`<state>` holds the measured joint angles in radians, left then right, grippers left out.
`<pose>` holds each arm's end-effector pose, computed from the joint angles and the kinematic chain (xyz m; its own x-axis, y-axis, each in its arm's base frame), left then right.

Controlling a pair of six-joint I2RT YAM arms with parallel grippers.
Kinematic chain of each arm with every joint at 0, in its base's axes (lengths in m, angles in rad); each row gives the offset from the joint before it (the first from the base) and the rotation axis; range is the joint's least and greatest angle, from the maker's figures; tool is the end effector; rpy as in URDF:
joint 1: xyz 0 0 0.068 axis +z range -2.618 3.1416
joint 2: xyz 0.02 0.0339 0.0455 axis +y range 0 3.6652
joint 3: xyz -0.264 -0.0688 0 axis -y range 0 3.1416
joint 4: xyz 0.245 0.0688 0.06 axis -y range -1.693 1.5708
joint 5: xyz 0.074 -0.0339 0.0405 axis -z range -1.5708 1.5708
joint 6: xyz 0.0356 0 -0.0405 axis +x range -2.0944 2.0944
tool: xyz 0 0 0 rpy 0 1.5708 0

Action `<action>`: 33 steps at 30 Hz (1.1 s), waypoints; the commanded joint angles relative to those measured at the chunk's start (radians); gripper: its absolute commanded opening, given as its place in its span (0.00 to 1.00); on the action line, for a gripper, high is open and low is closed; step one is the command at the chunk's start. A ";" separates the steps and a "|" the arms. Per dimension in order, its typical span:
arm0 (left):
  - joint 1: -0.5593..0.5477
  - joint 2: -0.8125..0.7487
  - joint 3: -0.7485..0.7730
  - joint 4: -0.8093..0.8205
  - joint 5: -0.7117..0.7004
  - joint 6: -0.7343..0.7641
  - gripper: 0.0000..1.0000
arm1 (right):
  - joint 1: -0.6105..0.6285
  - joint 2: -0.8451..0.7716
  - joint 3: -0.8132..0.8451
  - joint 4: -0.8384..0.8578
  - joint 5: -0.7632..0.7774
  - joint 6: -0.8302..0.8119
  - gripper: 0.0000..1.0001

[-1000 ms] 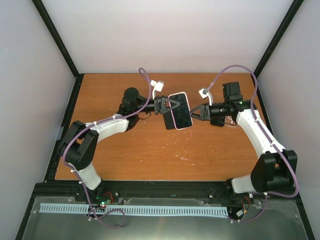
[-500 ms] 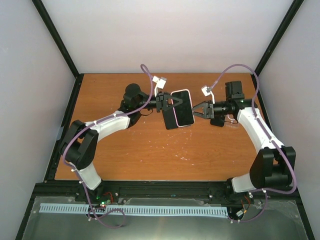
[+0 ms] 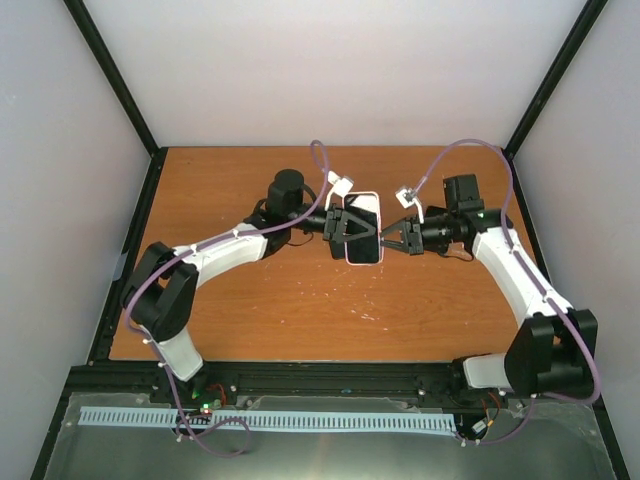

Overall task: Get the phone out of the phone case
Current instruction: Remove the phone case from the phone.

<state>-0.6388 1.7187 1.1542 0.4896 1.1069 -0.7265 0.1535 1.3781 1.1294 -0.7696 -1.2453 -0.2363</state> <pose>0.2922 -0.2567 0.2875 -0.6977 0.1480 -0.7010 0.6947 -0.0993 -0.7124 0.2582 0.0741 0.2978 -0.6913 -0.1827 -0.6990 -0.7222 0.2029 0.6612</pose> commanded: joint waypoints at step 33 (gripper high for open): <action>-0.418 -0.327 -0.203 -0.292 -1.435 0.537 0.69 | 0.040 -0.122 0.012 0.058 0.670 0.500 0.03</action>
<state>-0.9821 1.3506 0.8906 0.0956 -0.1249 -0.3447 0.1959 1.2503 1.0695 -0.6662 -0.6796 0.1402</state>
